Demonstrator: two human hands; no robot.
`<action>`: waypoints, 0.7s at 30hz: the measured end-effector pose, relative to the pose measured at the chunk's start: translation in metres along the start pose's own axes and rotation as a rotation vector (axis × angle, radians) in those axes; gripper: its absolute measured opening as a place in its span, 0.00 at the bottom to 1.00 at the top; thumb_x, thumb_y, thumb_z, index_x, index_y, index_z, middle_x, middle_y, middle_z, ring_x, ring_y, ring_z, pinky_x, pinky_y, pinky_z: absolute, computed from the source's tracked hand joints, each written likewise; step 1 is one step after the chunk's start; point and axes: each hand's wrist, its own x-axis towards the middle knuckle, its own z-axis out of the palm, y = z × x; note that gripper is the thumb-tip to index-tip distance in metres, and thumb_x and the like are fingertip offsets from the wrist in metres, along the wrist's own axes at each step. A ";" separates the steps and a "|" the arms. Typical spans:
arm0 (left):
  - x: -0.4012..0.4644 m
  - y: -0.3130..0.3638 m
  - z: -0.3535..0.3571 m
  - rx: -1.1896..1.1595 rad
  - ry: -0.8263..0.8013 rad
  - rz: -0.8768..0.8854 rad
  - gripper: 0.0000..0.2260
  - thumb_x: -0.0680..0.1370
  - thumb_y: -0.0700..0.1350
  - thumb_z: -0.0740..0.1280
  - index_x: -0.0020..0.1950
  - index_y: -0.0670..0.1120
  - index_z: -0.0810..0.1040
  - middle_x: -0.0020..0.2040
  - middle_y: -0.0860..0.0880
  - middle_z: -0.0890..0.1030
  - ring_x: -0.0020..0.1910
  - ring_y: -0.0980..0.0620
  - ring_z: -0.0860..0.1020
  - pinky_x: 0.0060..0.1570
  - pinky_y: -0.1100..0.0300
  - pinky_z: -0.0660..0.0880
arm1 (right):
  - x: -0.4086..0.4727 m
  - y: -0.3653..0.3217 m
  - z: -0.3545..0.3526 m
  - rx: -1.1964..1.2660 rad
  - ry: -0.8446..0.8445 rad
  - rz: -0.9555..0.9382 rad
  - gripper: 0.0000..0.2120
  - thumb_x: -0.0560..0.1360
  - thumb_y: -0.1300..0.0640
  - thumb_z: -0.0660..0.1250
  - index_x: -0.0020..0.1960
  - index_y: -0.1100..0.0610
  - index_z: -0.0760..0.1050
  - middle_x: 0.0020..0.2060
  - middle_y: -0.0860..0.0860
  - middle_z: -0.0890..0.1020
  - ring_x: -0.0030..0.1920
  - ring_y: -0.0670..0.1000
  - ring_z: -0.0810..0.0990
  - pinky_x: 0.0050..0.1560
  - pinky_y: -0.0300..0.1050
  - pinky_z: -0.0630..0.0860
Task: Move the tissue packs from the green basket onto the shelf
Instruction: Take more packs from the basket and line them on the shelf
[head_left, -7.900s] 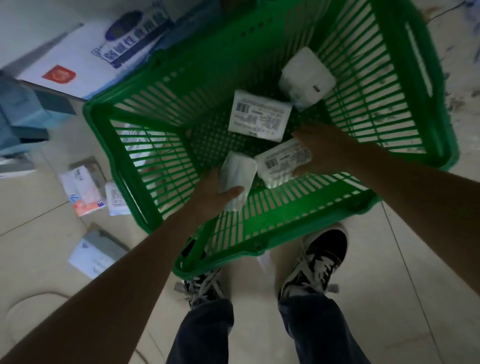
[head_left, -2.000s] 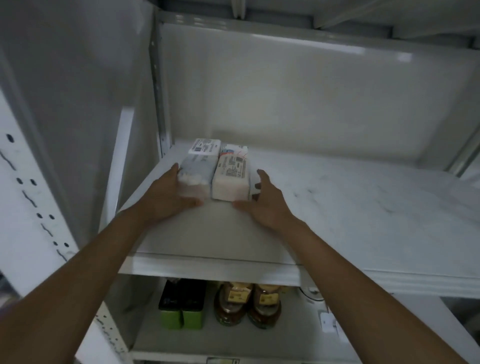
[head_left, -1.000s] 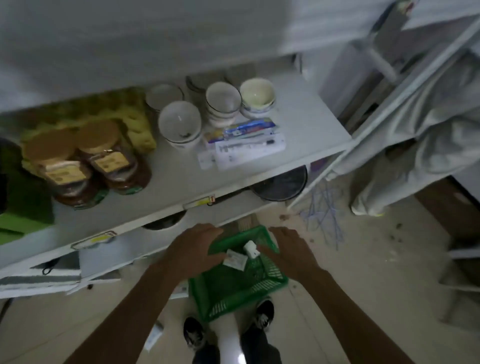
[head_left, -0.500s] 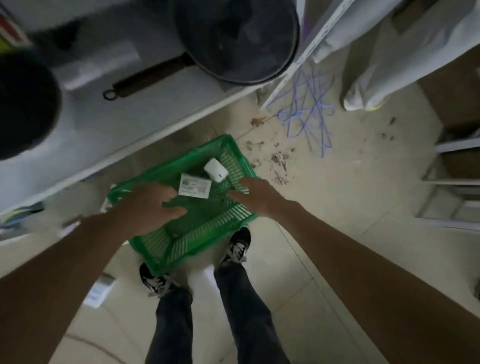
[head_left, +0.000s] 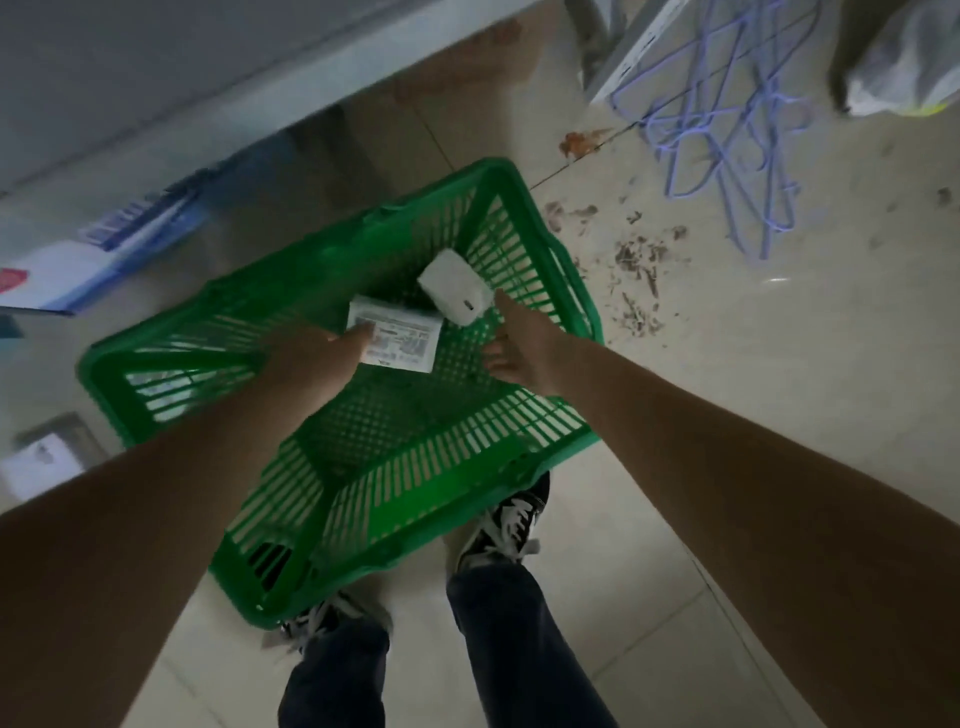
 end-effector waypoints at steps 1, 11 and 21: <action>0.014 -0.001 0.010 -0.091 0.035 -0.044 0.30 0.81 0.66 0.62 0.54 0.38 0.83 0.53 0.37 0.84 0.43 0.41 0.82 0.46 0.52 0.79 | 0.011 0.000 0.001 0.104 -0.025 0.023 0.41 0.82 0.33 0.57 0.82 0.61 0.58 0.76 0.64 0.70 0.73 0.62 0.73 0.75 0.56 0.71; 0.091 0.002 0.059 -0.766 -0.146 -0.373 0.17 0.84 0.59 0.64 0.68 0.52 0.78 0.72 0.43 0.74 0.70 0.38 0.73 0.72 0.42 0.72 | 0.109 0.009 0.021 0.505 -0.078 0.151 0.46 0.76 0.27 0.58 0.81 0.59 0.61 0.77 0.64 0.69 0.74 0.63 0.71 0.72 0.58 0.68; 0.112 0.022 0.080 -1.084 -0.226 -0.370 0.16 0.84 0.59 0.64 0.54 0.46 0.77 0.46 0.47 0.79 0.42 0.46 0.77 0.42 0.52 0.73 | 0.137 0.020 0.020 0.737 -0.254 0.026 0.27 0.80 0.45 0.68 0.72 0.60 0.75 0.71 0.63 0.77 0.65 0.62 0.79 0.74 0.59 0.73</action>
